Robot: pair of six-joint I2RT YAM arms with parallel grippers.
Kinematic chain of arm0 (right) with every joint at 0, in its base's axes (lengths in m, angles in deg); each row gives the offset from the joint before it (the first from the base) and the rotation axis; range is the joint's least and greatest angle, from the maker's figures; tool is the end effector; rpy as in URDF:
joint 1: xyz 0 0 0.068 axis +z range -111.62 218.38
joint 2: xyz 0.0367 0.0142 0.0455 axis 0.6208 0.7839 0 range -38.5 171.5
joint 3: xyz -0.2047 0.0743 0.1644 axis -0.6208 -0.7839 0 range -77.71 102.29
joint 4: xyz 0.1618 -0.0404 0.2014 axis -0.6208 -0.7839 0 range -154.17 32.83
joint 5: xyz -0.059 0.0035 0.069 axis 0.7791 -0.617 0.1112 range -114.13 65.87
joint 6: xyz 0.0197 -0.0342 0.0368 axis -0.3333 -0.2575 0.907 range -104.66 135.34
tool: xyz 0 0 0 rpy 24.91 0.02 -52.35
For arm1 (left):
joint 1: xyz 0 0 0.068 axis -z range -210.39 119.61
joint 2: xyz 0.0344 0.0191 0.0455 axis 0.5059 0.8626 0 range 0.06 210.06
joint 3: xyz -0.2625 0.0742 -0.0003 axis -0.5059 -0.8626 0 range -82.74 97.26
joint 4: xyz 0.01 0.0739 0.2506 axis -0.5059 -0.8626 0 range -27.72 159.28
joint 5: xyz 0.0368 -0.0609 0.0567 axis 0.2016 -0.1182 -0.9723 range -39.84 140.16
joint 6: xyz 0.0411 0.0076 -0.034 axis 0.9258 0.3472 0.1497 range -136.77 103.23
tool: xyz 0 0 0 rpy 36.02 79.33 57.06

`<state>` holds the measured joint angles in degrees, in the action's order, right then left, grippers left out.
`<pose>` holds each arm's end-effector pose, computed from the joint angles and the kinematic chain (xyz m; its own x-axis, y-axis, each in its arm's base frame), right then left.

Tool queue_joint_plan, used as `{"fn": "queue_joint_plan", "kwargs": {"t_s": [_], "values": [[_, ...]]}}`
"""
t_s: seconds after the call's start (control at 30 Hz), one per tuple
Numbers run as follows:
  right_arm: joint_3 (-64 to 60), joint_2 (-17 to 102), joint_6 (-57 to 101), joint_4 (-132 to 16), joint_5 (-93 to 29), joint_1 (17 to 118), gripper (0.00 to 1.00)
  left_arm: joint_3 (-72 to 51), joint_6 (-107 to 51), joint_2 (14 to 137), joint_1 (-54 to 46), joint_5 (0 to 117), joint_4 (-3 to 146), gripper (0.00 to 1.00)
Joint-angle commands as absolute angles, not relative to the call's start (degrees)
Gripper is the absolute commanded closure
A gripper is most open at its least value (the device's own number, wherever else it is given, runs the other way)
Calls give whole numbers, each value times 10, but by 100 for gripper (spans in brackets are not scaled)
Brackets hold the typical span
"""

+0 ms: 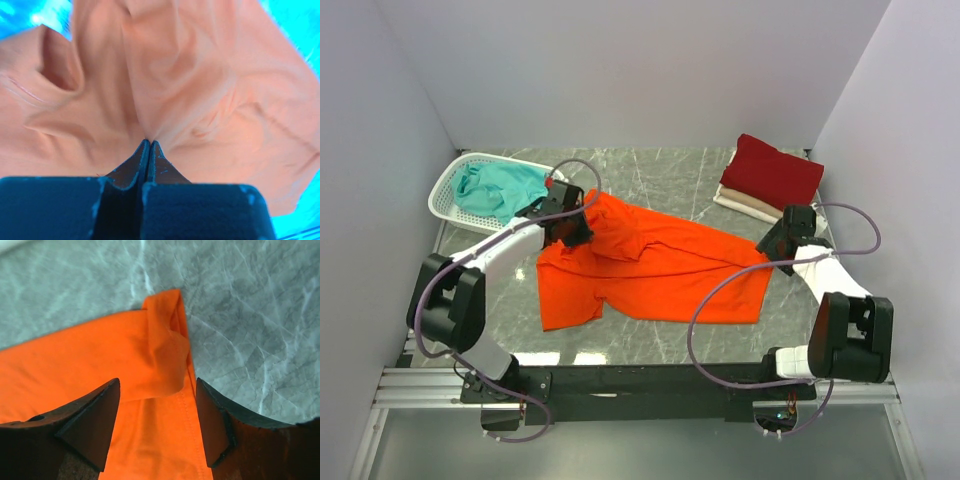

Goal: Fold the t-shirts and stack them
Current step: Flatten the tshirt out

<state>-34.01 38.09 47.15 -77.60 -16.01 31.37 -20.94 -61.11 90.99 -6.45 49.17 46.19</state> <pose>0.2597 -0.0370 0.2000 -0.5687 0.5956 -0.5673 0.5933 0.7747 0.2186 0.3062 -0.1353 0.2239 -0.7935 -0.4121 -0.4477 -0.2216 0.8809 -0.4182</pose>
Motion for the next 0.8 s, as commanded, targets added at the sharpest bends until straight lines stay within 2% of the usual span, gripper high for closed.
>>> {"fn": "queue_joint_plan", "kwargs": {"t_s": [0.0, 0.2, 0.37, 0.4, 0.5, 0.6, 0.77], "values": [[-331, 407, 464, -753, -174, 305, 32, -197, -622, 883, -98, 513, 478, 100], [-326, 454, 462, -731, -199, 299, 37, -202, -613, 879, -132, 526, 484, 100], [-300, 473, 449, -737, -235, 300, 72, -193, -605, 877, -160, 530, 477, 100], [-289, 468, 447, -741, -238, 300, 86, -190, -604, 875, -165, 530, 476, 100], [-268, 454, 436, -765, -240, 303, 96, -178, -598, 870, -185, 529, 469, 100], [-249, 432, 424, -791, -256, 309, 94, -172, -592, 859, -210, 527, 463, 100], [-234, 390, 423, -831, -233, 312, 77, -173, -577, 853, -259, 531, 456, 100]]}}
